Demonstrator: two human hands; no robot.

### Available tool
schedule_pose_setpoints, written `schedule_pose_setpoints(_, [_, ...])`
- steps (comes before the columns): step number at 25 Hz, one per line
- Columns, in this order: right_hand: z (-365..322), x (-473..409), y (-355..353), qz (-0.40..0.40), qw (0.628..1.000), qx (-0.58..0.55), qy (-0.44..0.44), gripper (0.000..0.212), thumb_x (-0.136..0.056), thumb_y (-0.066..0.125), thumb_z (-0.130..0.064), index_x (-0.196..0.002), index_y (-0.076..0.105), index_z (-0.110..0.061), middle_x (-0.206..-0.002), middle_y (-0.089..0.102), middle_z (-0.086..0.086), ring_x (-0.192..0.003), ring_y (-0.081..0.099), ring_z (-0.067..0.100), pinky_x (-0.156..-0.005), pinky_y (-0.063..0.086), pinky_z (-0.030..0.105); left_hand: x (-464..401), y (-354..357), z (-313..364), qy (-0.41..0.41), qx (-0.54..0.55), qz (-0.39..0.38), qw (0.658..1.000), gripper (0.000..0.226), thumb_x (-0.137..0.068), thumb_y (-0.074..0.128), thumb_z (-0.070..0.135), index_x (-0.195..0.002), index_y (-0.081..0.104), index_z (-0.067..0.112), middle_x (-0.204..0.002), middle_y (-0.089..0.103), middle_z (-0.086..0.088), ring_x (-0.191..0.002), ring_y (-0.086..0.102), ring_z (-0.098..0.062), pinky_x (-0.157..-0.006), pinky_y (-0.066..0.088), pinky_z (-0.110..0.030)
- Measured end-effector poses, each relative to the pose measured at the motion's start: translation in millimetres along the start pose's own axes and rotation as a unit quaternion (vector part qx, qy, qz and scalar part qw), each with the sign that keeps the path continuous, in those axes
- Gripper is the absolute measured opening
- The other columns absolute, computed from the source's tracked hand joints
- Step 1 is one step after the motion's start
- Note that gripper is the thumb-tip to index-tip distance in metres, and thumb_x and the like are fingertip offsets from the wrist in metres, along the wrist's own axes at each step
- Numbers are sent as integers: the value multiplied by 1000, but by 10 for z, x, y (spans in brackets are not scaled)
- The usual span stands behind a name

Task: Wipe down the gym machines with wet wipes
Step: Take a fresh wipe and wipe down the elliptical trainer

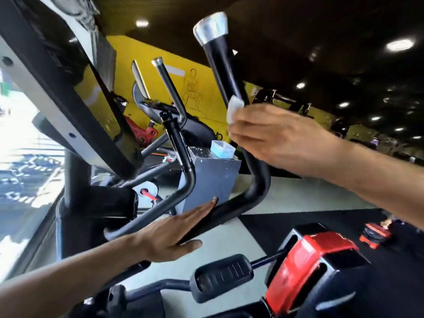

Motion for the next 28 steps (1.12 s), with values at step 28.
schedule_pose_setpoints(28, [-1958,767,1154,-302,571,-727,232,37,-84,60,3,-102,72,-27,-97,73,-13,-90,66,3,-80,55,30,665,1125,182,-145,66,85,984,49,-100,57,27,-148,50,21,-155,44,5,-147,42,-15,-123,31,-35])
Point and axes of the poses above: each hand's wrist, its own x-axis away from the middle knuckle, its own y-axis out of the palm, z = x × y, the point moved 10 cm from there along -x, towards the middle knuckle
